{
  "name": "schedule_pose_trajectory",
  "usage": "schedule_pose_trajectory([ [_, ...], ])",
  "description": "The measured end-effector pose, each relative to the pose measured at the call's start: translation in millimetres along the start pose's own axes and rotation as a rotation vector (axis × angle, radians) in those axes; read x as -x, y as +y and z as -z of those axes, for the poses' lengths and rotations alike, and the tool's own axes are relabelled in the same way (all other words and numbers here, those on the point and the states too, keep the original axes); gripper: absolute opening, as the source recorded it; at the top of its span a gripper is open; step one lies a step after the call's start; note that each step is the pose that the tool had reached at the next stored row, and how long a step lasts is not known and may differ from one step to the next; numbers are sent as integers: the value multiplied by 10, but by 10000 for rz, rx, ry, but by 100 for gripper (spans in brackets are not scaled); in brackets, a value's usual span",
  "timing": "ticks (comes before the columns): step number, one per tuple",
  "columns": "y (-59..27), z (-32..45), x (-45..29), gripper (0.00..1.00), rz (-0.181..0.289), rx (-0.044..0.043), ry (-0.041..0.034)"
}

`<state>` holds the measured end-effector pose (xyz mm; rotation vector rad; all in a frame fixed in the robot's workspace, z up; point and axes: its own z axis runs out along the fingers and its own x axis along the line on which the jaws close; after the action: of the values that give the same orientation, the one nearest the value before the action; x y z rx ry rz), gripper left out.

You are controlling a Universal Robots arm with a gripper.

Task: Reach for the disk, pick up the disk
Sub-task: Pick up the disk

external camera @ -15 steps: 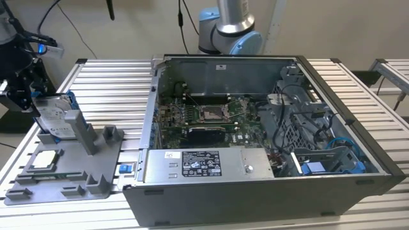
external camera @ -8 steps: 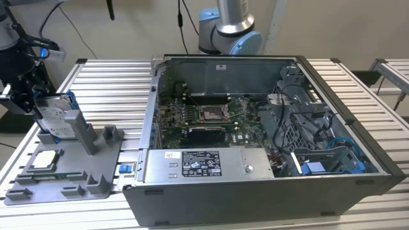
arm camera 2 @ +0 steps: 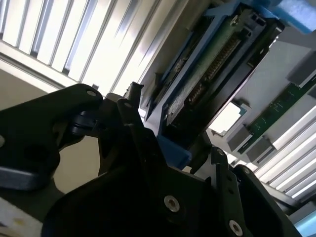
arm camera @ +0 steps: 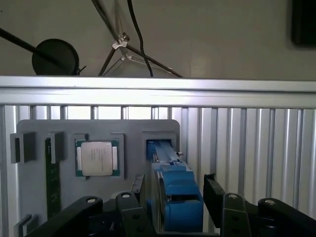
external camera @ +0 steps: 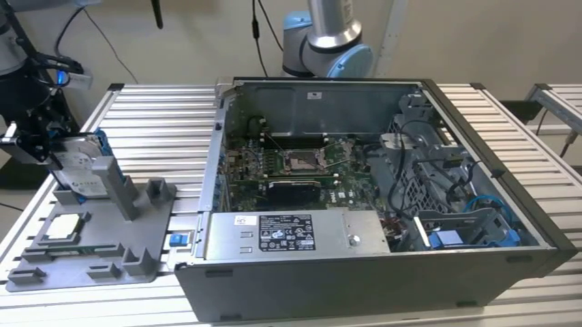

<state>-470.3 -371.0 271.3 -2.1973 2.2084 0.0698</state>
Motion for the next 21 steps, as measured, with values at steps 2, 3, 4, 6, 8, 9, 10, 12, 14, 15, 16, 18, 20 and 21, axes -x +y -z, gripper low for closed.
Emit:
schedule_pose_trajectory([
  [2,3,-15,-1,100,32,-34,1],
  [3,4,-21,-1,100,56,-47,1],
  [4,5,-22,-1,100,84,-71,2],
  [6,4,-22,-1,100,111,-100,2],
  [8,4,-24,-1,0,113,-104,2],
  [9,4,-24,-1,0,113,-106,1],
  [10,4,-24,-1,0,113,-107,1],
  [12,4,-24,-1,0,113,-109,1],
  [14,4,-24,-1,0,113,-109,2],
  [15,4,-23,-1,0,113,-110,3],
  [16,4,-24,-1,0,113,-110,1],
  [18,4,-24,-1,0,113,-112,1],
  [20,4,-24,-1,0,113,-113,1],
  [21,4,-24,-1,0,113,-113,1],
])
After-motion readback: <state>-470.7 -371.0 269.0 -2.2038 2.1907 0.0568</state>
